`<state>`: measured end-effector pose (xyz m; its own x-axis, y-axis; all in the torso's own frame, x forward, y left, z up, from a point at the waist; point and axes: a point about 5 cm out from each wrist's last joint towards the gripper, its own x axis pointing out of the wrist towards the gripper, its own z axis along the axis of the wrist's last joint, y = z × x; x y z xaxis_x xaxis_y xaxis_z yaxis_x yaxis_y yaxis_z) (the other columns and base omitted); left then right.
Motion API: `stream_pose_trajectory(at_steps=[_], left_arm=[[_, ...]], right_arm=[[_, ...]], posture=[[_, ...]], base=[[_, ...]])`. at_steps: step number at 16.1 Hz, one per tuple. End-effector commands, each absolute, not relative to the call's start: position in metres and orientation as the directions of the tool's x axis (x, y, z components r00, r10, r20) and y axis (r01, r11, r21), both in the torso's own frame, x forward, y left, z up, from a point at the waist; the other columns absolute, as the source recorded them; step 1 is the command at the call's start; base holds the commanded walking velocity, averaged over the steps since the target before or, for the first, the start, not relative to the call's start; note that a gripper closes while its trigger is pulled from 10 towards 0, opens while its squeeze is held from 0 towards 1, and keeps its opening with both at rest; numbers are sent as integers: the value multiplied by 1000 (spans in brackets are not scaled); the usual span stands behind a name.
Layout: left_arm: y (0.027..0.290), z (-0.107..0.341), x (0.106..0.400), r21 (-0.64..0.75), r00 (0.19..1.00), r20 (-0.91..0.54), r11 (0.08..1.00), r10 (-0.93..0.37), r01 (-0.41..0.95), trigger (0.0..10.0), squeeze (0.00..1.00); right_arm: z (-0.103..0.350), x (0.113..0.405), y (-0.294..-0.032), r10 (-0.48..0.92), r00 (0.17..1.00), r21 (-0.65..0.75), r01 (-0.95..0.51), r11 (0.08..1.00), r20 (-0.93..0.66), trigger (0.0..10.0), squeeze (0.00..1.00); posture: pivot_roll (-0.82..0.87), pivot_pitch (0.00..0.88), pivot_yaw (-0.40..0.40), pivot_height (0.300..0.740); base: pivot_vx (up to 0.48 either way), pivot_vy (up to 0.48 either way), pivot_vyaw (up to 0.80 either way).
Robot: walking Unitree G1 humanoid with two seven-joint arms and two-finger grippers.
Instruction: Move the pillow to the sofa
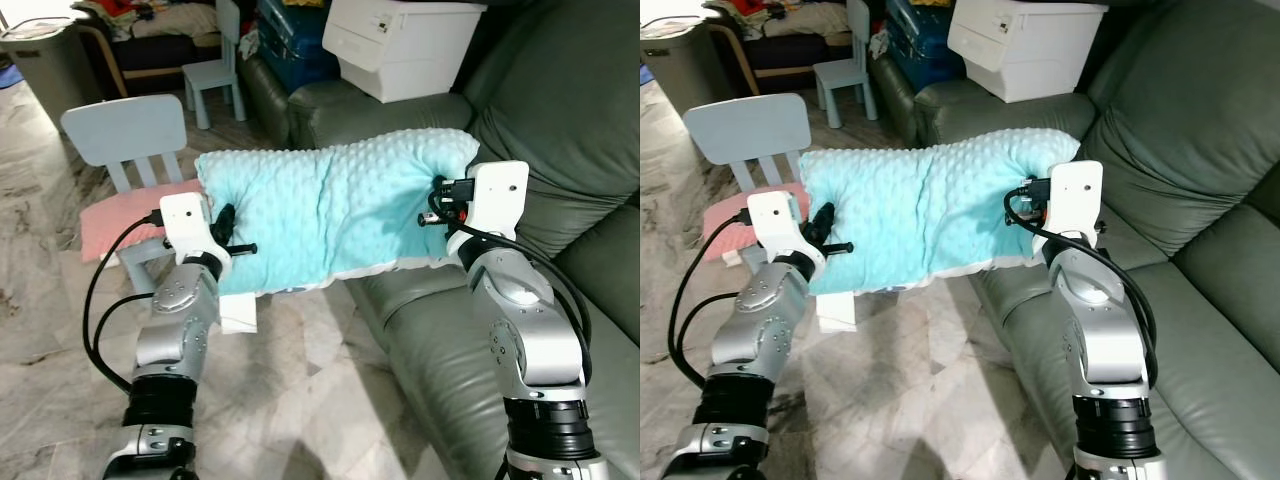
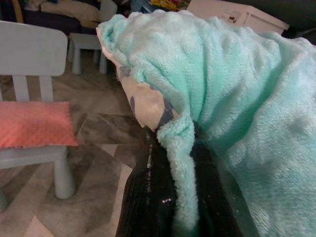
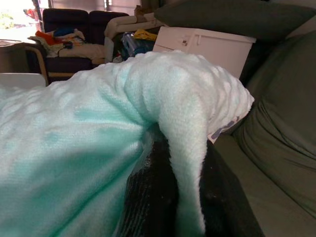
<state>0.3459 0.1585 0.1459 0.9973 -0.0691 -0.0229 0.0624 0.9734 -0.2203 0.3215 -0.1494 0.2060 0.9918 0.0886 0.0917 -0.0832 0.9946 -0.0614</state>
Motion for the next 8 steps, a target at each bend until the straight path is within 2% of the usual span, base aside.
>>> stream_pose_trajectory(at_steps=[1,8], left_arm=[[159,151,349,-221,997,-9,973,-71,67,10000,0],[157,149,350,-218,994,-25,971,-105,97,10000,0]], right_arm=[[206,321,-152,73,993,-55,-69,996,88,10000,0],[205,321,-152,69,994,-42,-65,997,84,10000,0]], posture=[[-130,0,16,740],[-123,0,20,740]], base=[[0,0,-769],[0,0,-767]])
